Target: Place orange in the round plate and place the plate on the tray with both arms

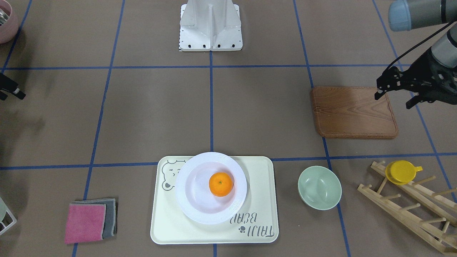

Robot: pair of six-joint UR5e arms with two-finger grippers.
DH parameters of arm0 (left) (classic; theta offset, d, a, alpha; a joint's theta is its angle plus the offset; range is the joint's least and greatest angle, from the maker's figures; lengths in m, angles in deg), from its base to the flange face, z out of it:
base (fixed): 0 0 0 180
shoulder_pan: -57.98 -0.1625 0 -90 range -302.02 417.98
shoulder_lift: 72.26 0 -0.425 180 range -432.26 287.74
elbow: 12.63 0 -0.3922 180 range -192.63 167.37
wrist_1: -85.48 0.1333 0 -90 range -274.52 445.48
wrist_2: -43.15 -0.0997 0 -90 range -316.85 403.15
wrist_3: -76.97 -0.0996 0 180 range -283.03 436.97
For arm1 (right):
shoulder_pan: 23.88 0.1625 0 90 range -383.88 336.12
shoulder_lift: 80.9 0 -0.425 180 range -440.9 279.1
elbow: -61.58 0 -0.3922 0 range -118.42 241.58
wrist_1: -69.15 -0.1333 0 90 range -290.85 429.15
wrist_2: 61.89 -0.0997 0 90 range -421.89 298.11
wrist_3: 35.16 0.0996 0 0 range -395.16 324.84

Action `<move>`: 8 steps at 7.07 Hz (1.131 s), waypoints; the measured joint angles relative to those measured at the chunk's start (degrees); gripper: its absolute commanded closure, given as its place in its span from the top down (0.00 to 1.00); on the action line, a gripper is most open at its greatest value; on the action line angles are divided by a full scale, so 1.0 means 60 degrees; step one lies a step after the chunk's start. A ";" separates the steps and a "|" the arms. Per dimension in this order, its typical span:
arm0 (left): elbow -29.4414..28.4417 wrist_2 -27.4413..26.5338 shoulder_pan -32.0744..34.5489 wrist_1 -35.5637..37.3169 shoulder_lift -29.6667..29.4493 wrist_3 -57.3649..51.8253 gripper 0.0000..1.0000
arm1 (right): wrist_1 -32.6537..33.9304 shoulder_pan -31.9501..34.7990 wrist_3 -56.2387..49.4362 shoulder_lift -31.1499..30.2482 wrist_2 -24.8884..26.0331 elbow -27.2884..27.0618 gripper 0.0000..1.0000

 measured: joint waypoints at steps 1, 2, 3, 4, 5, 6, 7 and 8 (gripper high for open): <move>-0.0001 0.0002 0.0053 0.0006 0.0047 -0.0105 0.98 | 0.0713 0.0220 -0.1100 -0.0116 -0.0006 -0.0003 1.00; -0.0007 0.0008 0.0080 0.0010 0.0063 -0.0163 0.98 | 0.1400 0.0549 -0.2151 -0.0146 -0.0002 -0.0058 1.00; -0.0009 0.0011 0.0088 0.0012 0.0067 -0.0185 0.98 | 0.2107 0.0952 -0.3100 -0.0132 0.0026 -0.0206 1.00; -0.0008 0.0016 0.0091 0.0013 0.0071 -0.0191 0.98 | 0.3079 0.1368 -0.3918 -0.0027 0.0071 -0.0521 1.00; -0.0009 0.0022 0.0094 0.0013 0.0071 -0.0194 0.98 | 0.4458 0.1926 -0.4948 0.0230 0.0108 -0.0957 1.00; -0.0009 0.0025 0.0094 0.0012 0.0076 -0.0193 0.98 | 0.5978 0.2545 -0.6185 0.0601 0.0155 -0.1307 1.00; 0.0000 0.0031 0.0094 0.0016 0.0082 -0.0186 0.98 | 0.7389 0.3093 -0.7269 0.1151 0.0245 -0.1470 1.00; 0.0004 0.0037 0.0094 0.0022 0.0081 -0.0183 0.98 | 0.8472 0.3381 -0.7835 0.1756 0.0416 -0.1541 1.00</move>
